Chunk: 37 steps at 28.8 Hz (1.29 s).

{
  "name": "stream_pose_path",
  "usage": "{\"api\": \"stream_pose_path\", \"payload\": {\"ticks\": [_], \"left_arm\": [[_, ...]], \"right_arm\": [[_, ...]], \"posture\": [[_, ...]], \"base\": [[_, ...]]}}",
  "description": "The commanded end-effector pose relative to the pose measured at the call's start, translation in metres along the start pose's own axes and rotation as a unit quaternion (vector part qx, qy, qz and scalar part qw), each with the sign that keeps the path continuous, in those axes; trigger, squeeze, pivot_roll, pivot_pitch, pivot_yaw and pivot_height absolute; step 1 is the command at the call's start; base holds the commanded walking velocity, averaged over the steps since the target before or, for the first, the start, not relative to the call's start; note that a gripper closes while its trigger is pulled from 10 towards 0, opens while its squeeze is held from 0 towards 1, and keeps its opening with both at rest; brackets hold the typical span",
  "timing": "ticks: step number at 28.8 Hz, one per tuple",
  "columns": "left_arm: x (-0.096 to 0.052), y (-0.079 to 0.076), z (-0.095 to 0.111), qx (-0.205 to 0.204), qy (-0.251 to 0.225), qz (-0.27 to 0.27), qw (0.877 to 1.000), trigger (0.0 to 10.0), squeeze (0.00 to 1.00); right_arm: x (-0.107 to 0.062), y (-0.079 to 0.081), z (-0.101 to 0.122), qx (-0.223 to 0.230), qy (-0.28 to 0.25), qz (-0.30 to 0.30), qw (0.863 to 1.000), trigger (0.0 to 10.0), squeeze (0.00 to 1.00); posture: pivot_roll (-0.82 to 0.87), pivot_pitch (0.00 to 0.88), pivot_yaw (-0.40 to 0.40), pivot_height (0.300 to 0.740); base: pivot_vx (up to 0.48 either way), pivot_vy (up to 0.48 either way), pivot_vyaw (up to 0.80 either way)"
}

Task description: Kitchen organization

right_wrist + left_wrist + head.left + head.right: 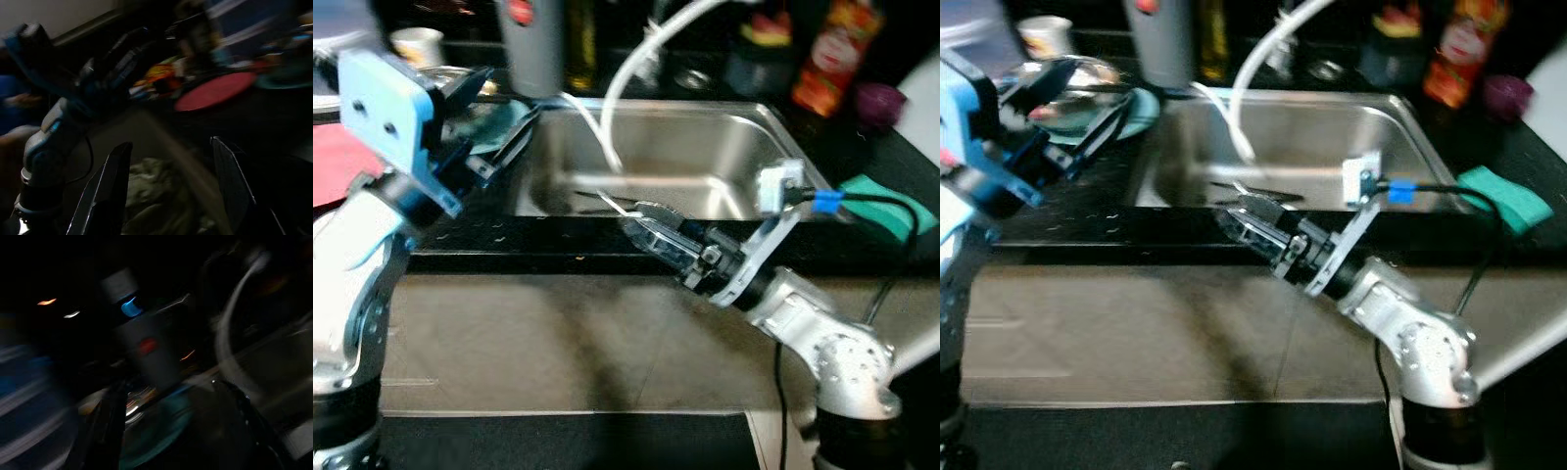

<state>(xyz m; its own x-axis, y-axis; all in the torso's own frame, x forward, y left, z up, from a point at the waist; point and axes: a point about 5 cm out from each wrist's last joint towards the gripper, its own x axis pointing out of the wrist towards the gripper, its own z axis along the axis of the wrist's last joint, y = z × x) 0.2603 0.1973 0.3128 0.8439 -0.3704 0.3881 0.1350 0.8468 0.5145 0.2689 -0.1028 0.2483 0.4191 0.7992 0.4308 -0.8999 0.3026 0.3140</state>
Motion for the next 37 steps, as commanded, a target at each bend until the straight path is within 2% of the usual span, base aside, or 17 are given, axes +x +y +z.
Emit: {"api": "stream_pose_path", "payload": {"ticks": [1,2,3,4,6,11,13,19,23,26,29,35,37], "left_arm": [[-0.007,0.005,-0.004,0.047,0.033,0.019,0.998,10.0,0.00],[-0.013,0.009,-0.011,0.083,0.064,0.029,0.994,10.0,0.00],[-0.013,0.009,-0.011,0.083,0.064,0.029,0.994,10.0,0.00],[-0.017,0.015,-0.019,0.126,0.093,0.041,0.987,10.0,0.00],[-0.018,0.016,-0.020,0.136,0.100,0.044,0.985,10.0,0.00],[-0.026,0.034,-0.045,0.227,0.182,0.072,0.954,10.0,0.00],[-0.027,0.040,-0.053,0.245,0.199,0.077,0.946,10.0,0.00],[-0.027,0.055,-0.064,0.270,0.220,0.092,0.933,10.0,0.00],[-0.027,0.082,-0.091,0.328,0.268,0.092,0.901,10.0,0.00],[-0.026,0.090,-0.098,0.329,0.277,0.099,0.897,10.0,0.00],[-0.023,0.099,-0.114,0.321,0.294,0.099,0.895,10.0,0.00],[-0.021,0.095,-0.135,0.282,0.321,0.067,0.902,10.0,0.00],[-0.018,0.090,-0.147,0.262,0.332,0.038,0.905,10.0,0.00]], "right_arm": [[0.001,-0.003,-0.003,-0.002,0.004,0.000,1.000,10.0,0.00],[0.003,-0.003,-0.005,-0.003,0.007,0.003,1.000,10.0,0.00],[0.003,-0.003,-0.005,-0.003,0.007,0.003,1.000,10.0,0.00],[0.003,-0.005,-0.007,-0.004,0.010,0.000,1.000,10.0,0.00],[0.003,-0.005,-0.007,-0.004,0.010,0.000,1.000,10.0,0.00],[0.003,-0.013,-0.016,-0.036,0.035,-0.028,0.998,10.0,0.00],[0.003,-0.014,-0.017,-0.036,0.035,-0.033,0.998,10.0,0.00],[0.000,-0.015,-0.015,-0.042,0.036,-0.041,0.998,10.0,0.00],[-0.004,-0.017,-0.014,-0.053,0.052,-0.052,0.996,10.0,0.00],[-0.005,-0.016,-0.013,-0.055,0.054,-0.053,0.996,10.0,0.00],[-0.009,-0.014,-0.013,-0.062,0.060,-0.059,0.995,10.0,0.00],[-0.014,-0.011,-0.011,-0.068,0.068,-0.067,0.993,10.0,0.00],[-0.018,-0.009,-0.008,-0.071,0.075,-0.073,0.992,10.0,0.00]], "posture": [[0.18,0.000,-0.067,0.740],[0.18,0.000,-0.068,0.740],[0.18,0.000,-0.068,0.740],[0.18,0.000,-0.068,0.740],[0.18,0.000,-0.068,0.740],[0.16,0.000,-0.060,0.740],[0.15,0.000,-0.057,0.740],[0.13,0.000,-0.059,0.740],[0.11,0.000,-0.059,0.740],[0.11,0.000,-0.061,0.740],[0.09,0.000,-0.057,0.740],[0.05,0.030,-0.051,0.740],[0.04,0.050,-0.050,0.740]], "base": [[0.000,0.000,0.80],[0.000,0.000,0.80],[0.000,0.000,0.80],[0.000,0.000,0.80],[0.000,0.000,0.80],[0.000,0.000,0.32],[0.000,0.000,0.00],[0.000,0.000,0.00],[0.000,0.000,0.00],[0.000,0.000,0.00],[0.000,0.000,0.00],[0.000,0.000,0.00],[0.000,0.000,0.00]]}}
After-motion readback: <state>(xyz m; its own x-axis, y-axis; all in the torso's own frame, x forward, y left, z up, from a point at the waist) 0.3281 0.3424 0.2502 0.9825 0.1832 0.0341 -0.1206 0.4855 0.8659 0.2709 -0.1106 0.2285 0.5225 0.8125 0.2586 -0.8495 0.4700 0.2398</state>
